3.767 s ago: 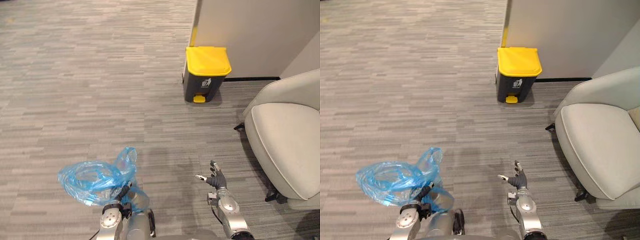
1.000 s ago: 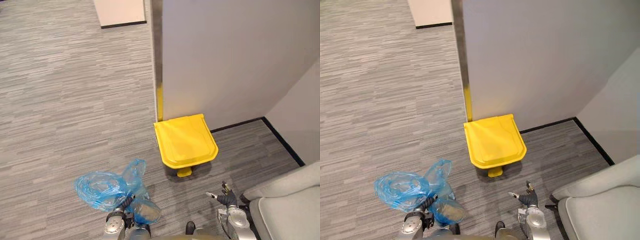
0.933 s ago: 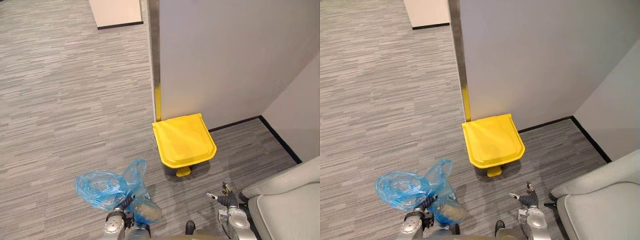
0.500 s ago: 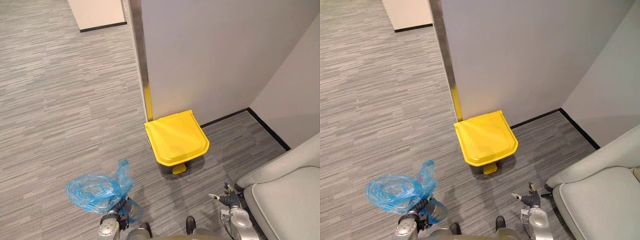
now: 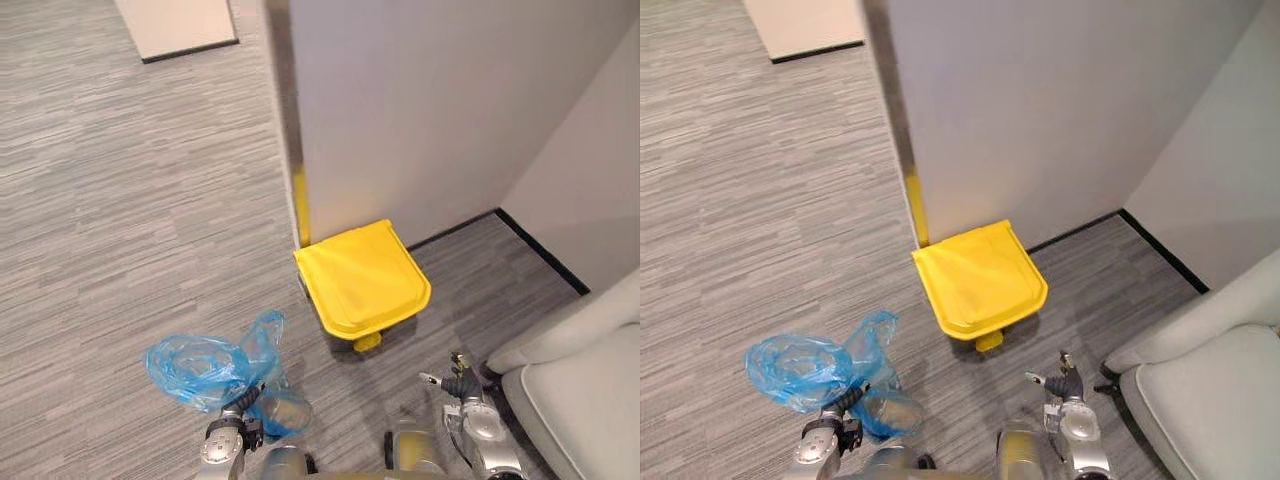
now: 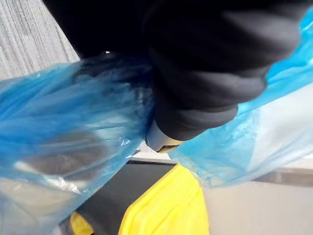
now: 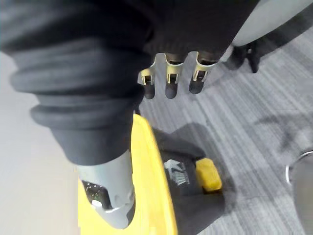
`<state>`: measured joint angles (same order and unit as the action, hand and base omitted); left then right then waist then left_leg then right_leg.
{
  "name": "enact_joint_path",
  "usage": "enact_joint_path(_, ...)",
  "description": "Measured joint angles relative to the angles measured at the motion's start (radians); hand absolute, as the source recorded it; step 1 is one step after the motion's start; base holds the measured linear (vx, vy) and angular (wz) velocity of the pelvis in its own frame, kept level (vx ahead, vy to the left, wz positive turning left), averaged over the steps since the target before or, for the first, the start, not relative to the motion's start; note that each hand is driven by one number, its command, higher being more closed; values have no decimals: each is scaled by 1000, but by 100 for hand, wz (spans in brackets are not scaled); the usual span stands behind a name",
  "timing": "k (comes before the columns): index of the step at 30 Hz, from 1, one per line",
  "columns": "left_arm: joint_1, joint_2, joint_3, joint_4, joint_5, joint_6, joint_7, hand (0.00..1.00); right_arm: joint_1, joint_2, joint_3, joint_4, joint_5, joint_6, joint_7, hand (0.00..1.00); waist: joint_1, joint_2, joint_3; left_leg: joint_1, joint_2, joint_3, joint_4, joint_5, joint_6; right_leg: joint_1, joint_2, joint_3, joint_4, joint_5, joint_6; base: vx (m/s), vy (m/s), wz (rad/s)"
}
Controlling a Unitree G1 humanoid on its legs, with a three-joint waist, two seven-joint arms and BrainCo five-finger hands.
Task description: Gather rubbish on tea table into small bin, then transfer packed bag to large trash can.
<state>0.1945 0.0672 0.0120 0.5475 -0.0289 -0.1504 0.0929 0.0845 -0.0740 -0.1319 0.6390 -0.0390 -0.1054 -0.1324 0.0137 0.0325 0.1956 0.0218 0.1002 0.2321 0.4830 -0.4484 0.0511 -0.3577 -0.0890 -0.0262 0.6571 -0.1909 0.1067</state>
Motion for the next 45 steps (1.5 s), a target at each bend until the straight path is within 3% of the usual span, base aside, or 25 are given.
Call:
enact_joint_path(2,-3,20,-10,0,0,6,-1,100,0,14,0,-28,2,0,0,0,-2,-9,6,13,-1,-19,45,-40,-1,-63,4,-57,-134,34,5,238,-28,51)
enact_joint_path(4,-24,17,-10,-2,0,11,1,100,-1,14,-1,-43,12,-1,-6,0,0,-22,18,27,-14,-35,85,-71,-36,-84,-2,-132,-334,118,9,277,-67,62)
enact_joint_path(5,-29,17,-10,-1,0,11,3,100,-1,11,0,-43,12,1,-10,0,-1,-26,24,52,-18,-46,102,-96,-61,-82,0,-136,-353,162,-43,477,-89,50)
enact_joint_path(6,-32,4,-15,-6,0,11,5,100,-5,1,-14,-54,14,3,-19,0,12,4,26,74,3,-65,103,-102,-75,-79,4,-147,-309,172,-63,410,-72,34)
enact_joint_path(8,-49,4,-27,-18,0,11,3,100,-4,10,-27,-118,30,-7,-34,0,8,31,45,86,13,-74,85,-79,-109,-96,0,-145,-232,126,-45,401,-76,32)
enact_joint_path(9,-51,7,-29,-26,1,11,2,100,23,22,-67,-181,34,-8,-48,0,0,33,48,117,15,-97,73,-66,-114,-109,-8,-142,-131,54,-52,459,-120,42)
enact_joint_path(12,-74,12,-41,-39,1,11,1,100,54,6,-107,-205,41,-11,-42,0,2,24,44,158,39,-121,102,-57,-116,-116,-13,-168,4,-39,-70,361,-117,8)
enact_joint_path(15,-118,7,-45,-39,1,11,-1,100,20,14,-107,-223,50,-18,-38,0,-2,23,44,140,67,-120,106,-41,-138,-128,18,-174,-10,-40,-73,167,-114,-12)
enact_joint_path(21,-125,-10,-44,-35,1,8,-6,100,20,68,-96,-185,67,-24,-15,0,-1,24,40,138,128,-122,36,-35,-127,-120,54,-222,-55,-22,-83,18,-135,17)
enact_joint_path(23,-117,-5,-43,-34,1,8,-5,100,20,67,-89,-181,67,-25,-13,0,-1,21,38,137,142,-121,-17,-54,-114,-133,64,-238,-77,-10,-79,-101,-151,21)
enact_joint_path(25,-118,-2,-43,-34,1,9,-5,100,11,68,-82,-181,67,-24,-14,0,1,18,39,132,156,-122,-56,-108,-143,-159,79,-253,-78,-8,-81,-191,-166,-2)
enact_joint_path(28,-100,-2,-50,-26,1,14,-3,100,17,70,-62,-188,68,-15,-23,0,-1,7,31,130,165,-123,-61,-109,-144,-165,101,-249,-94,-7,-79,-179,-168,-16)
enact_joint_path(29,-94,-9,-50,-29,1,14,-1,100,28,71,-63,-193,68,-8,-32,0,7,22,31,129,177,-132,-78,-109,-144,-175,115,-245,-79,-8,-87,-140,-222,5)
enact_joint_path(30,-83,-6,-46,-33,1,15,-1,100,36,75,-67,-200,66,5,-50,0,-10,-21,18,136,161,-130,-87,-103,-154,-220,113,-140,70,-29,-141,-71,-168,23)
enact_joint_path(31,-71,-5,-41,-38,2,20,3,100,51,71,-78,-215,63,10,-66,0,-25,-29,12,149,152,-139,-98,-98,-165,-200,116,-111,56,-54,-134,14,-162,18)
enact_joint_path(32,-54,-19,-41,-44,2,21,11,100,63,68,-89,-258,54,16,-86,0,-14,6,2,152,171,-151,-89,-99,-175,-188,143,-127,35,-64,-121,25,-126,-15)
enact_joint_path(35,-54,-42,-51,-78,3,20,27,100,87,71,-110,-388,28,11,-159,0,-2,13,-2,66,145,-98,22,-95,-164,-143,141,-218,-52,-38,-85,-66,-133,-31)
enact_joint_path(36,-49,-50,-55,-92,3,15,39,100,104,91,-110,-432,28,5,-181,0,15,17,-11,81,173,-94,-2,-99,-138,-140,147,-242,-17,-28,-106,-56,-143,-3)
enact_joint_path(37,-50,-49,-56,-98,3,14,43,100,115,104,-112,-454,28,-2,-194,0,-3,-2,-10,88,179,-90,0,-96,-163,-157,140,-179,88,-33,-147,-26,-148,40)
enact_joint_path(38,-45,-44,-49,-107,3,15,45,100,139,115,-127,-472,28,-6,-200,0,-31,-54,-16,101,150,-101,6,-93,-172,-122,121,-74,109,-53,-156,50,-127,55)
enact_joint_path(39,-40,-64,-52,-105,4,17,51,100,142,105,-146,-466,30,-1,-201,0,-26,-29,-21,116,176,-114,7,-94,-178,-101,139,-105,99,-61,-173,80,-150,37)
enact_joint_path(40,-38,-80,-64,-111,3,15,54,100,153,95,-158,-466,33,-1,-210,0,-26,-3,-27,101,198,-123,6,-91,-181,-90,151,-142,51,-53,-159,75,-137,-7)
enact_joint_path(42,-43,-84,-69,-121,3,14,61,100,161,90,-164,-462,47,-1,-207,0,-24,6,-30,70,192,-113,17,-90,-182,-91,146,-176,13,-46,-149,8,-77,-5)
enact_joint_path(45,-42,-79,-84,-121,3,14,60,100,181,97,-159,-416,92,-2,-155,0,-19,-4,-31,63,181,-120,30,-77,-169,-63,143,-236,-16,-39,-138,-23,-50,-6)
